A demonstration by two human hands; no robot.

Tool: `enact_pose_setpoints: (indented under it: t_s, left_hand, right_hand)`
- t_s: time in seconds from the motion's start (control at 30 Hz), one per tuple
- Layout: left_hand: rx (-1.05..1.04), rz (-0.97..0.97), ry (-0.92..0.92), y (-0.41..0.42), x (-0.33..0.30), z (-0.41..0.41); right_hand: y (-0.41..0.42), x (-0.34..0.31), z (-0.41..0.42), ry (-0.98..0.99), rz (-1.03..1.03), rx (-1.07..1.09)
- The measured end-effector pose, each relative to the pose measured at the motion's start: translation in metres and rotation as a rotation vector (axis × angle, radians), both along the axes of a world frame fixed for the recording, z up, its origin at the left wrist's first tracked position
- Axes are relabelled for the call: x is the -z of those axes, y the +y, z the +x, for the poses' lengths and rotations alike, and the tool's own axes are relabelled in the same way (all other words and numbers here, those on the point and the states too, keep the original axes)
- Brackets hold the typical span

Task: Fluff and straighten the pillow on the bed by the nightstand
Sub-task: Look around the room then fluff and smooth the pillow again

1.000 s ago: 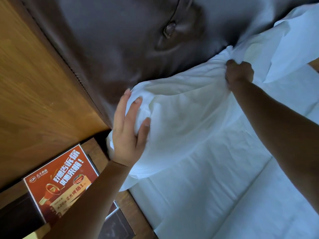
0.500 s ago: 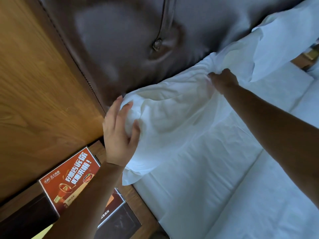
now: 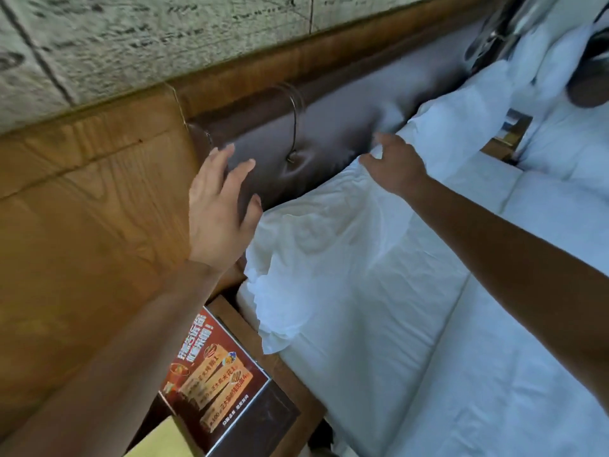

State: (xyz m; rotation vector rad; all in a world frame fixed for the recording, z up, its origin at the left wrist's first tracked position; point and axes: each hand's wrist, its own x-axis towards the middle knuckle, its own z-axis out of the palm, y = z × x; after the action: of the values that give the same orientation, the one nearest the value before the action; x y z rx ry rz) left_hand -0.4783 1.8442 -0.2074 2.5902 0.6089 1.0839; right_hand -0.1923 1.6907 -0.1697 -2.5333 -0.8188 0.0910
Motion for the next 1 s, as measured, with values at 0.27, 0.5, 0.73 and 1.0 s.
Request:
enact_pose_setpoints:
  t_s: [0.27,0.5,0.73,1.0]
  left_hand:
    - [0.045,0.087,0.090,-0.017,-0.113,-0.067]
    - [0.082,0.180,0.057,-0.055,-0.186,-0.095]
    - [0.013,0.312,-0.041,-0.095,-0.233,-0.105]
    - [0.066,0.431,-0.138,-0.192,-0.262,-0.084]
  right_hand:
    - [-0.069,-0.108,-0.113,-0.236,0.044,-0.041]
    - [-0.138,-0.181,-0.186,-0.440,0.079,-0.044]
    - [-0.220,-0.214,-0.245,-0.752,0.195,-0.028]
    - [-0.335,-0.228,-0.250,-0.811,0.179,0.030]
